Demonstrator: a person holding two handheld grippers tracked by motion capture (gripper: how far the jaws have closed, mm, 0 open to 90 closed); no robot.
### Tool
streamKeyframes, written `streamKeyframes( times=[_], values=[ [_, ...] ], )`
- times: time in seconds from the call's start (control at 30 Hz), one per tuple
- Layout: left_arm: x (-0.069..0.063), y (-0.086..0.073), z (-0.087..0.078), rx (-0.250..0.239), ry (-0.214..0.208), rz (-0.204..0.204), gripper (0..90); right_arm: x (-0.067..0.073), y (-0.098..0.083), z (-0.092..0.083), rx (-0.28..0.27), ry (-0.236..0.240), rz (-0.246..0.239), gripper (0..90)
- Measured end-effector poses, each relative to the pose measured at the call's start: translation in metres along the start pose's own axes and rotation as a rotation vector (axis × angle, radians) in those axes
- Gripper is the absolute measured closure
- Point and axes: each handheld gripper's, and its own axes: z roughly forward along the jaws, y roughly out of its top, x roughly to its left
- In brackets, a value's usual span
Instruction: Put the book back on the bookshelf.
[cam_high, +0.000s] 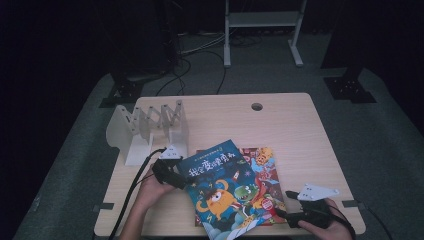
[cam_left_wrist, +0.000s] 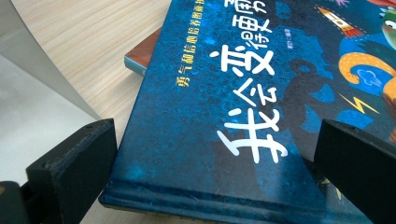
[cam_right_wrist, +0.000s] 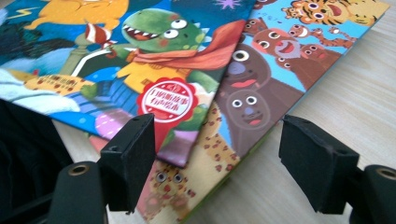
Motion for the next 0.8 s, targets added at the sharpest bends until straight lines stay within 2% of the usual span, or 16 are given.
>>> streamKeyframes(
  times=[0.1, 0.23, 0.37, 0.5, 0.63, 0.77, 0.8],
  values=[
    [0.000, 0.000, 0.000, 0.001, -0.002, -0.001, 0.0, 0.003, -0.002, 0.001, 0.030, -0.015, -0.027, 24.2],
    [0.000, -0.001, -0.001, 0.013, -0.016, 0.003, 0.0, 0.000, -0.002, 0.002, 0.022, -0.047, -0.022, 24.2],
    [0.000, -0.002, -0.003, 0.016, -0.023, -0.003, 0.0, -0.007, -0.001, 0.004, 0.015, -0.055, -0.009, 24.3],
    [-0.001, -0.004, -0.005, 0.019, -0.036, -0.005, 0.0, -0.016, 0.002, 0.006, 0.016, -0.061, -0.001, 24.2],
    [-0.003, -0.006, -0.005, 0.022, -0.063, -0.007, 0.0, -0.026, 0.007, 0.009, 0.025, -0.092, 0.007, 24.5],
    [-0.008, -0.006, -0.005, 0.029, -0.075, -0.001, 0.0, -0.039, 0.014, 0.013, 0.031, -0.119, 0.018, 25.4],
    [-0.009, -0.006, -0.005, 0.031, -0.078, 0.002, 0.0, -0.046, 0.017, 0.016, 0.034, -0.128, 0.020, 25.5]
  ],
)
